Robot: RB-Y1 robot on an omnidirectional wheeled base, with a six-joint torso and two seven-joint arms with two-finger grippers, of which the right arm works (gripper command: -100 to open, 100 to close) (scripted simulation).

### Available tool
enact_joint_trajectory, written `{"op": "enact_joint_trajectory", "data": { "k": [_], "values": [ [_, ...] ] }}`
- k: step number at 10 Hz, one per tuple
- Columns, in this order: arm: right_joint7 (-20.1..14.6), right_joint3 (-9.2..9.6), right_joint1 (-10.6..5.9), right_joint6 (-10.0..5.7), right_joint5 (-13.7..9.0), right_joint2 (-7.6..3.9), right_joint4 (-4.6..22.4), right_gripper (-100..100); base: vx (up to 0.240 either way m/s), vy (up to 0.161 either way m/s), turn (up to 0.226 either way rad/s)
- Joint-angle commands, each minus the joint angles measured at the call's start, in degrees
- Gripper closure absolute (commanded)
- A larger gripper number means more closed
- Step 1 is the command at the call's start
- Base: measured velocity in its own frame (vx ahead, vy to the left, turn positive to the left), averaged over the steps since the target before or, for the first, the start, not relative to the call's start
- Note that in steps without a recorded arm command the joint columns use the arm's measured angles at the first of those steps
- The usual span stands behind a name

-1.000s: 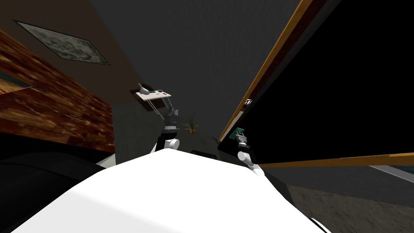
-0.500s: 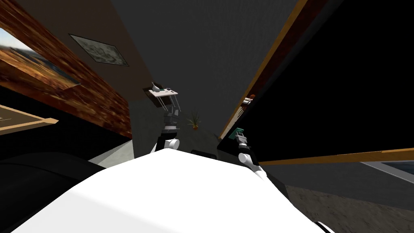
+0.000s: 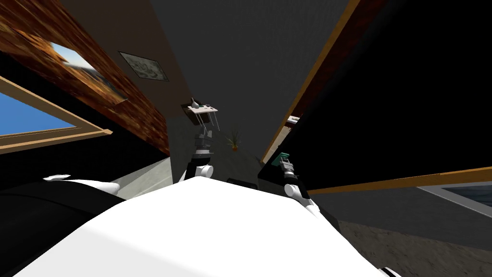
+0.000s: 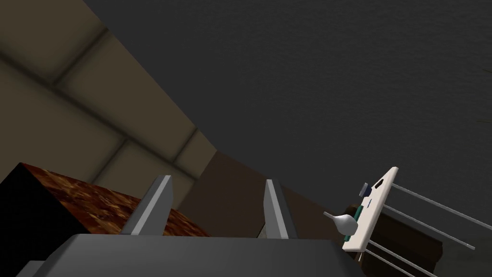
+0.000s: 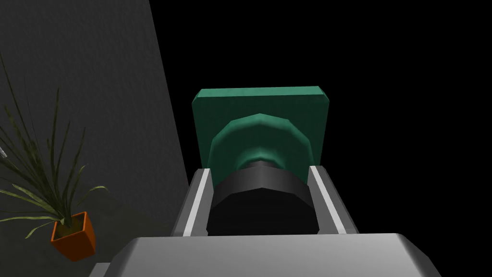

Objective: Pull the door open

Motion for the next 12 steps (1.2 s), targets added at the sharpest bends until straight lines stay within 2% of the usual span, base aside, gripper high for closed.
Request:
{"op": "enact_joint_trajectory", "data": {
  "k": [1, 8, 9, 12],
  "values": [
    [-1.12, 1.17, 0.37, -0.62, 0.42, -0.91, -0.51, 100, -0.274, -0.067, 0.171],
    [-4.71, 4.2, 0.95, -2.96, 1.69, -4.27, -1.42, 100, -0.205, -0.081, 0.116],
    [-4.31, 3.94, 0.82, -2.62, 1.56, -3.92, -1.3, 100, -0.095, -0.028, 0.033],
    [-5.89, 5.27, 1.17, -3.68, 2.26, -5.23, -1.43, 100, -0.207, -0.078, 0.155]
  ]
}}
